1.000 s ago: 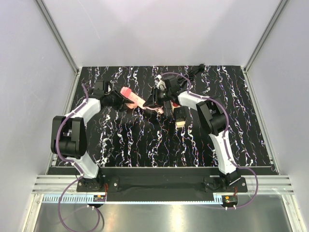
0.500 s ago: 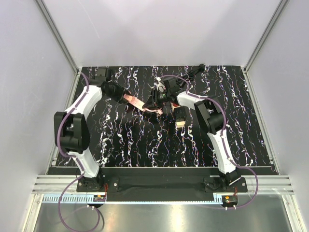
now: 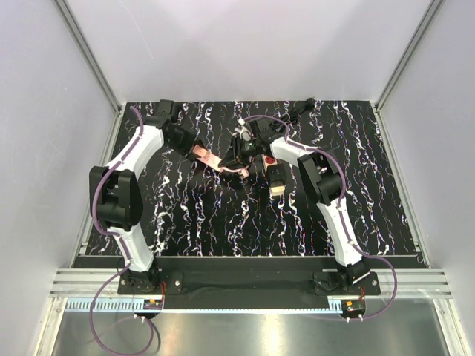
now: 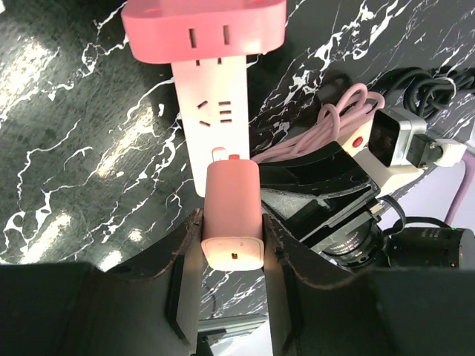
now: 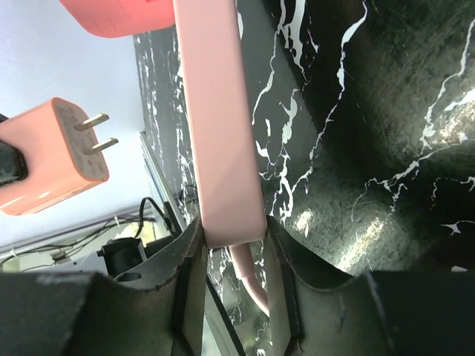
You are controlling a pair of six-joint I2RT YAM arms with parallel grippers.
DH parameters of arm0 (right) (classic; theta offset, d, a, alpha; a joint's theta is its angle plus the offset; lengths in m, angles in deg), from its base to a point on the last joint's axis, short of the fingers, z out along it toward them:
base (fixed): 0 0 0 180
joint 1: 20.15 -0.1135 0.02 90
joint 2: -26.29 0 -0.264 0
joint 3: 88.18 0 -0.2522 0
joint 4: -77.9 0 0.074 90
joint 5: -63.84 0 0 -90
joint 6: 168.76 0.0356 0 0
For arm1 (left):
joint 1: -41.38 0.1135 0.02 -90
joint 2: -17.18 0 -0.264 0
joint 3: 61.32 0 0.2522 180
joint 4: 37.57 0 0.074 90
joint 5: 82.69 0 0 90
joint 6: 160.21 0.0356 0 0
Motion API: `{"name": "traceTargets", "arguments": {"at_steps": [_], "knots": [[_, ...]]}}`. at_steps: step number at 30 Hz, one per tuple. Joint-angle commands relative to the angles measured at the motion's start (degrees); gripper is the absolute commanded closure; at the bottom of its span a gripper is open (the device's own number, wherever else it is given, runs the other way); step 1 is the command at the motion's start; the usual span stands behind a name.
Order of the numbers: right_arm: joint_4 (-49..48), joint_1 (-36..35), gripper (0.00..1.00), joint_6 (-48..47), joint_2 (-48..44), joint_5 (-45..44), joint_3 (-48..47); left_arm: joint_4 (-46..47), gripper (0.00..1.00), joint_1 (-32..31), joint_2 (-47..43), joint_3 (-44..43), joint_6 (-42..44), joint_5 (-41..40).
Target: Insert the plug
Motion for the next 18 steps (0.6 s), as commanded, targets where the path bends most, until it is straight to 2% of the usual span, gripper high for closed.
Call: {"name": "traceTargets", "arguments": {"at_steps": [1,2,3,7,13,18], "knots": [[6.99,-0.12,0.8,-4.89,0.64,-2.51,-4.16,-1.13,1.0,0.2,0.43,-2.04,-1.99,0.21],[7.52,-0.12,0.74,-5.51,0.03,-3.91,-4.16,-1.65,1.0,0.2,0.61,-1.95,-2.16,0.21],[7.96,-0.21,0.63,-5.95,-0.33,-4.88,-4.08,-1.66,1.0,0.2,0.7,-1.69,-2.51,-0.31],[10.42,-0.21,0.59,-8.94,-1.47,-8.22,-4.43,-1.66,1.0,0.55,2.88,-1.42,-2.87,-2.34],[11.13,-0.29,0.54,-9.65,-0.95,-8.75,-5.04,-1.57,1.0,0.82,8.95,-5.63,-0.67,0.12],[13.5,-0.56,0.49,-11.58,-1.3,-10.51,-6.53,-1.57,1.0,0.82,10.63,-8.01,1.08,-2.68]]}}
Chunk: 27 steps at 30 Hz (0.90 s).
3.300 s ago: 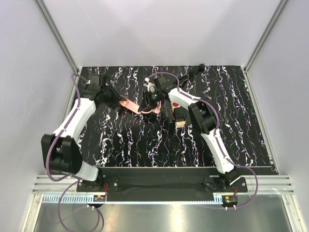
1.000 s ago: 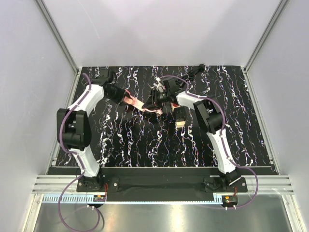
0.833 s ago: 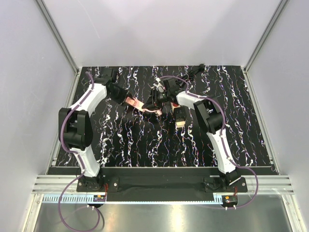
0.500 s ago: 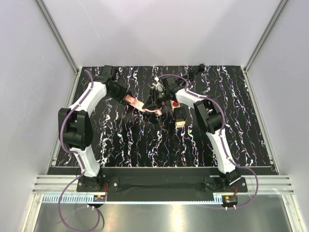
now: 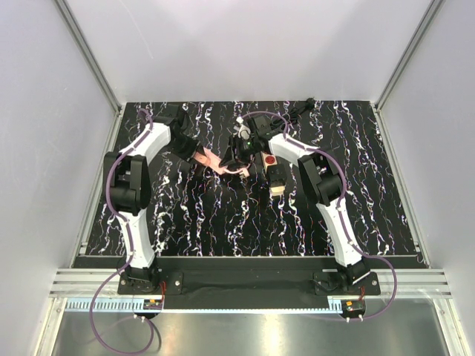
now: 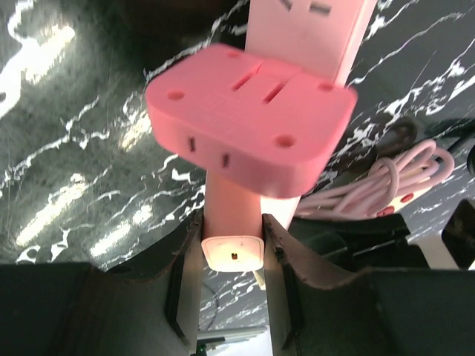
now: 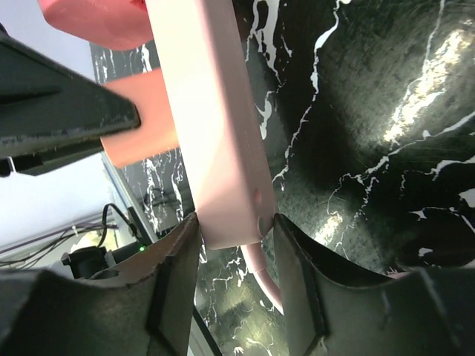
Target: Insert the plug
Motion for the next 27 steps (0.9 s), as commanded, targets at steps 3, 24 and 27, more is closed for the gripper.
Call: {"name": "traceTargets", "arguments": {"at_steps": [3,24,27], "knots": [[4.41,-0.1,0.48,-5.11,-2.35,-6.67,-1.53,1.03,1.0,0.12,-0.08,-4.5,2.24,-4.69],[-4.46,-4.23,0.43,-21.98,-14.22,-16.79,7.69,1.47,1.0,0.2,1.94,-5.73,4.09,-4.34],[-4.37,-5.2,0.46,-24.88,-13.95,-17.4,7.96,1.47,1.0,0.2,1.68,-5.64,4.36,-4.16]]}}
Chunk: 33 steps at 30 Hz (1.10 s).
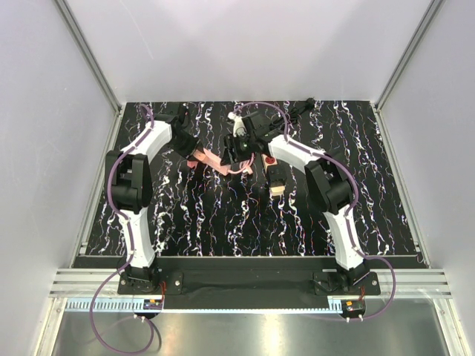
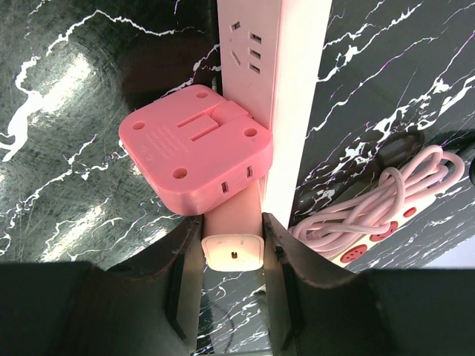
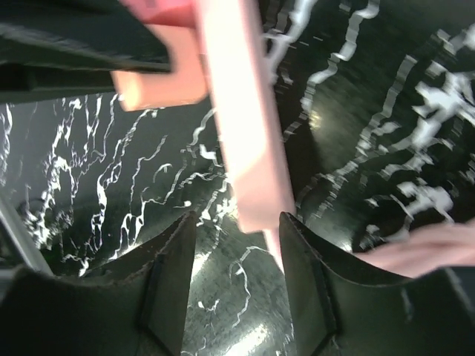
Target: Insert the plug
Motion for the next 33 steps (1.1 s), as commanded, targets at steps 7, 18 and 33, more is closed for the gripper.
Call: {"name": "traceTargets", "arguments": {"at_steps": [7,18,33], "knots": [[-1.88,-4.42,0.55,-12.09,-2.1,-2.94,0.66,1.41,1.0,0.25,-0.53,-2.41,1.39,-0.06],[-0.03,-6.18,0.62,-16.75,0.62,-12.61,-0.92,1.58,1.0,0.16,-0.88,-2.76,1.47,-0.4],[2.25,-6.27,0.88,-15.88,4.05,-9.7,-3.29,1.58,1.0,-0.63,-6.24,-1.53,2.26,-1.81]]}}
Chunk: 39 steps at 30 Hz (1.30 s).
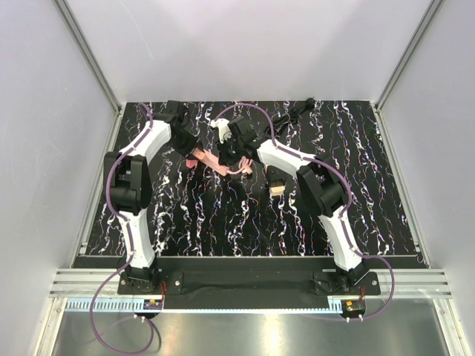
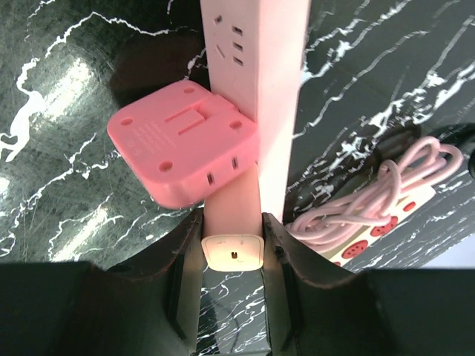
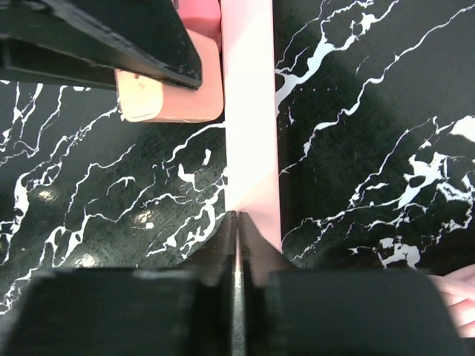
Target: Insert the plug
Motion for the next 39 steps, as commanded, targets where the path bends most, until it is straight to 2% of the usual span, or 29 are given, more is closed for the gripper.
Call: {"name": "traceTargets", "arguments": {"at_steps": [1,3,8,34,39], "knots": [[4.09,-0.59,0.84,0.04,2.5,-0.26,-1.54,1.56,1.0,-0.35,-5.98,-1.18,1.19,-2.4],[4.18,-0.67,0.74,-0.14,1.02,-1.85,-1.2,1.56,1.0,-0.35,-6.16,-0.65,1.46,-2.14],[3.66,-0.67,0.66,-0.76,-1.89,-0.45,0.47,1.56,1.0,-0.26,-5.98,-0.74,2.16,-0.65],[3.21,-2.35,0.65,-10.16,-2.07,-2.03,4.43,1.47,1.0,1.5,-9.15,-1.27,5.41,-0.38],[3.3,-2.43,0.6,-10.16,-2.51,-1.59,4.43,1.47,1.0,1.67,-9.06,-0.83,5.76,-0.56]]}}
